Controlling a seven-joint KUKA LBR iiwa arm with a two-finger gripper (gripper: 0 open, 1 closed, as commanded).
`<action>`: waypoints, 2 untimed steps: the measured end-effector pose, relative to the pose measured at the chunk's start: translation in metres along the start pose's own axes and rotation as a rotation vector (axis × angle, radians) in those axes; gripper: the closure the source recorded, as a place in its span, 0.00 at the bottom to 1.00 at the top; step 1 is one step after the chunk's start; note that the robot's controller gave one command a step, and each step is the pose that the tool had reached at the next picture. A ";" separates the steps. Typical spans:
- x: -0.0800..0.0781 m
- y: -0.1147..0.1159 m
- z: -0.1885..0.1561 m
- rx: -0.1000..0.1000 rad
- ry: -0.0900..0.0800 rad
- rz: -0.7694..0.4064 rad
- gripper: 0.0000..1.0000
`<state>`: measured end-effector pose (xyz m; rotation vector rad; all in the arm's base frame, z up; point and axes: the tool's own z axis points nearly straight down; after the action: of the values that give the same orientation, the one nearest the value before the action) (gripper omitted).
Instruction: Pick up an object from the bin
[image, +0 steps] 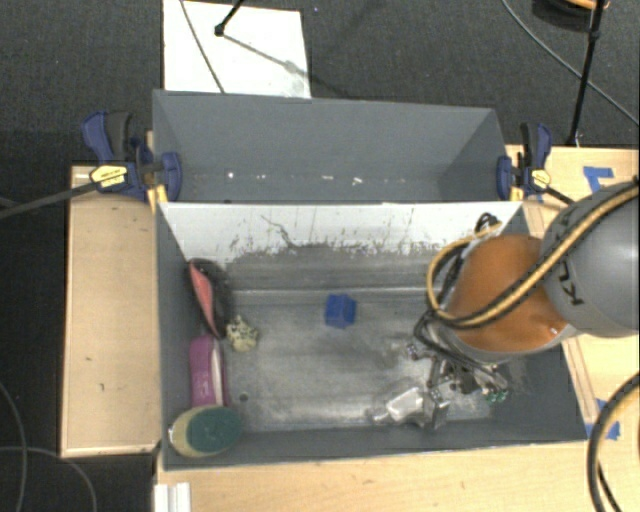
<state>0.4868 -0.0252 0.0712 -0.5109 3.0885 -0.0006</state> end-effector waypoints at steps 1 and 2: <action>0.003 0.005 -0.001 0.000 -0.001 -0.189 0.00; 0.001 0.014 -0.001 0.002 0.000 -0.307 0.00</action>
Offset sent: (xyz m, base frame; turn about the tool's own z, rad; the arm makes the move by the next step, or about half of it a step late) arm -0.0085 0.0030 -0.0012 -0.1911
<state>0.4809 -0.0127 0.0722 -0.9766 2.9743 -0.0060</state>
